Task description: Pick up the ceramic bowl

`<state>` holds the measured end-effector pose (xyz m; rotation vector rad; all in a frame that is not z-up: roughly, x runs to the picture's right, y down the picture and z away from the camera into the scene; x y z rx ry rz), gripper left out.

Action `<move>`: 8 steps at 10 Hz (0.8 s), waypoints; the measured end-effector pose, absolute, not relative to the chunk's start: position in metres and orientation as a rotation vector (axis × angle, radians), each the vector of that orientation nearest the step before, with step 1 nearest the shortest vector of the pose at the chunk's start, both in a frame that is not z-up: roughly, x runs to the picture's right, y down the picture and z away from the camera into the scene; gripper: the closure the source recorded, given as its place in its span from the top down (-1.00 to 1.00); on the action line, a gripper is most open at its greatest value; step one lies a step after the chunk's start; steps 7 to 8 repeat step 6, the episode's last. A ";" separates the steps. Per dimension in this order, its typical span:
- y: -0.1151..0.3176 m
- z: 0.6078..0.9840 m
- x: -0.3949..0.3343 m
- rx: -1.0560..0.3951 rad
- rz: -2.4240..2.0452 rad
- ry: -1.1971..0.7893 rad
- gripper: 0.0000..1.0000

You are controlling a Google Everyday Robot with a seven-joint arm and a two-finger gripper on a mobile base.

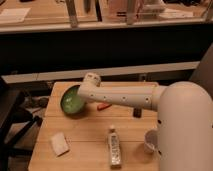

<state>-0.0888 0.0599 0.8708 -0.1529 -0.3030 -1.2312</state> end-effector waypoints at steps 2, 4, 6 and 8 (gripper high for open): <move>0.061 0.867 -0.085 -0.140 -1.265 -0.304 -0.94; 0.060 0.864 -0.086 -0.127 -1.296 -0.306 -0.94; 0.062 0.861 -0.081 -0.115 -1.318 -0.304 -0.94; 0.062 0.861 -0.081 -0.115 -1.318 -0.304 -0.94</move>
